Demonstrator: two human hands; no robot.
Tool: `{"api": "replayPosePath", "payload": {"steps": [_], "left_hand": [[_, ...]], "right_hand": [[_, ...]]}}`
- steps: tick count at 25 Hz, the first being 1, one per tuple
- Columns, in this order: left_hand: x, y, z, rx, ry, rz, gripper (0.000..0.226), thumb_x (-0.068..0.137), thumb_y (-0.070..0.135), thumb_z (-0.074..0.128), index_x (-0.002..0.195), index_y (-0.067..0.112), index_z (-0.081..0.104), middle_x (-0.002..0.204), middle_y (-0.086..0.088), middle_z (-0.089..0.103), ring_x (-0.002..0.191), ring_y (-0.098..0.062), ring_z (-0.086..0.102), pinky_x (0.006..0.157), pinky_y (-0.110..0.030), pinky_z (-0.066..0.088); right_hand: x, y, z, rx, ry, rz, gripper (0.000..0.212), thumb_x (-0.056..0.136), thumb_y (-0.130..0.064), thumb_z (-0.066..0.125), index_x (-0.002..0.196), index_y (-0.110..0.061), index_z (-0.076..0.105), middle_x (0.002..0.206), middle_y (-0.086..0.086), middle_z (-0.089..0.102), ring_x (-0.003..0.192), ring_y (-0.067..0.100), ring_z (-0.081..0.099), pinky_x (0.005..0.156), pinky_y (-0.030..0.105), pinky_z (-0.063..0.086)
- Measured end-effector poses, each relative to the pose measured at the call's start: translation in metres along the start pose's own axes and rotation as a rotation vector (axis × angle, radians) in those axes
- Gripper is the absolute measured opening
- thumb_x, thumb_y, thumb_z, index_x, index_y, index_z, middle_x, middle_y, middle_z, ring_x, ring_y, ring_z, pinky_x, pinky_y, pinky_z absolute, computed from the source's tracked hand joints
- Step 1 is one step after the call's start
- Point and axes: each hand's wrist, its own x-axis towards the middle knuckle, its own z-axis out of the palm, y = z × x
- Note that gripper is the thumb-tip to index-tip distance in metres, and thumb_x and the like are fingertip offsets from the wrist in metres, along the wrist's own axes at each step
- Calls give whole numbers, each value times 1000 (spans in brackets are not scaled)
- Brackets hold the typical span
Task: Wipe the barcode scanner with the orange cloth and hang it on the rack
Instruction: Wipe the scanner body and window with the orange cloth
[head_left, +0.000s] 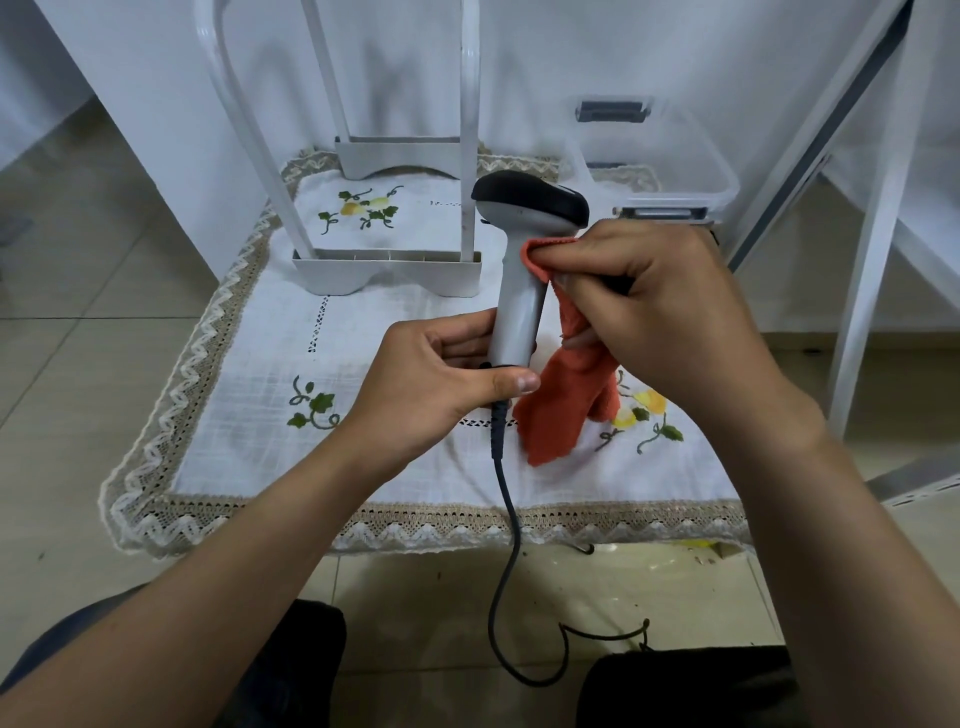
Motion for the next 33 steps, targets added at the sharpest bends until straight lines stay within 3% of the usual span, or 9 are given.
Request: {"api": "replayPosePath", "payload": {"steps": [5,10,13,18,23,28,33], "left_hand": [[0,0,-2,7,7,-3,52,67,4,88,118,9,74,100,-5,81,92,-18,78,80,-37,62],[1,3,-4,-25,-1,-22,46,65,13,86,110,15,77,98,-6,81,86,-17,77,77,-36,62],[2,3,-3,-19,-1,-20,40,70,4,85,107,16,77,96,-6,81,83,-15,77,74,-33,61],[2,1,-4,-10,15,-23,41,71,2,85,110,13,77,96,-5,82,84,-15,77,74,-33,62],[2,0,-2,1,12,-17,44,71,2,86,112,10,76,97,-6,81,84,-15,77,73,-32,61],[1,1,-3,-5,8,-11,38,73,-2,84,106,17,78,94,-4,82,82,-13,77,72,-31,61],[2,2,-1,-5,10,-4,43,71,0,85,110,16,77,97,-5,82,86,-15,77,74,-32,61]], "right_hand": [[0,-2,0,-5,-88,32,27,98,-4,66,105,-24,82,77,-18,69,57,11,74,55,32,63],[-1,1,-1,101,-59,84,25,99,-3,65,102,-21,83,81,-2,73,56,21,75,54,41,64],[-2,2,4,65,-45,43,25,99,-6,66,104,-25,81,80,6,71,56,17,73,55,36,64],[0,6,4,-40,-151,28,29,95,-1,66,104,-24,83,75,-14,69,63,10,73,64,43,62],[-2,5,3,40,-70,50,25,99,-7,66,104,-27,81,79,0,71,56,14,74,56,38,63],[-2,8,3,-39,-194,29,27,96,-4,68,106,-24,82,81,-12,73,68,6,74,67,42,62],[-2,8,4,83,-51,74,23,99,-7,67,104,-25,81,78,0,71,56,17,74,55,38,64]]}}
